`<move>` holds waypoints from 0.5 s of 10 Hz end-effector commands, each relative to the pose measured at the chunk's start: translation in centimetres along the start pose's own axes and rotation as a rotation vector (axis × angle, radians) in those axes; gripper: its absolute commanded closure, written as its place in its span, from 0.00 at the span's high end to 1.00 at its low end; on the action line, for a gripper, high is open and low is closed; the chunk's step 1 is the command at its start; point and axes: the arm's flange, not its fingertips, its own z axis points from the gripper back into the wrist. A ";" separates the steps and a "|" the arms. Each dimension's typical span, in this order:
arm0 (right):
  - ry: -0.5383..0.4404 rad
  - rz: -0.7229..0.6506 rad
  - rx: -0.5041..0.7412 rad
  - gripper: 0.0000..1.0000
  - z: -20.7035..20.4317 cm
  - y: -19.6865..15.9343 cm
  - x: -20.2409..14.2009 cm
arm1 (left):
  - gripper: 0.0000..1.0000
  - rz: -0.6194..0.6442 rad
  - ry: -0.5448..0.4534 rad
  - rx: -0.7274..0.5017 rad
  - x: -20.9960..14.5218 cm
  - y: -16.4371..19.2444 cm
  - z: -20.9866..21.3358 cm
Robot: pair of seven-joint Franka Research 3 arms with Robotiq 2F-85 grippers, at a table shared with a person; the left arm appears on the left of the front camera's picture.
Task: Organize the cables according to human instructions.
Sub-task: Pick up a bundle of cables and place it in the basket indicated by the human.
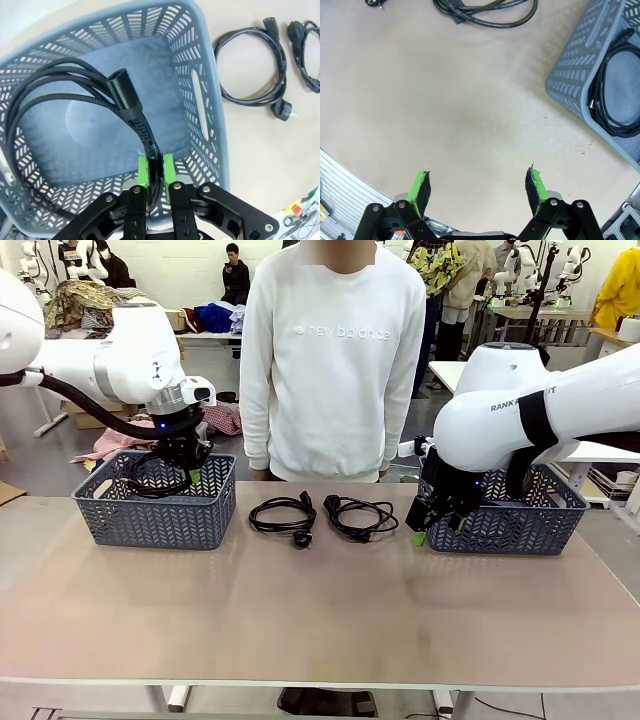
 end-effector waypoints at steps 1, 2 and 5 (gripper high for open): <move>-0.005 0.000 0.000 1.00 0.2 0.0 0.0 | 0.31 -0.010 -0.016 0.005 0.5 0.6 0.1; -0.005 0.000 0.000 1.00 0.2 0.0 0.0 | 0.42 -0.009 -0.024 0.003 0.5 0.5 0.3; -0.005 0.000 0.000 1.00 0.2 0.0 0.0 | 0.70 0.001 -0.011 0.010 0.7 0.4 1.0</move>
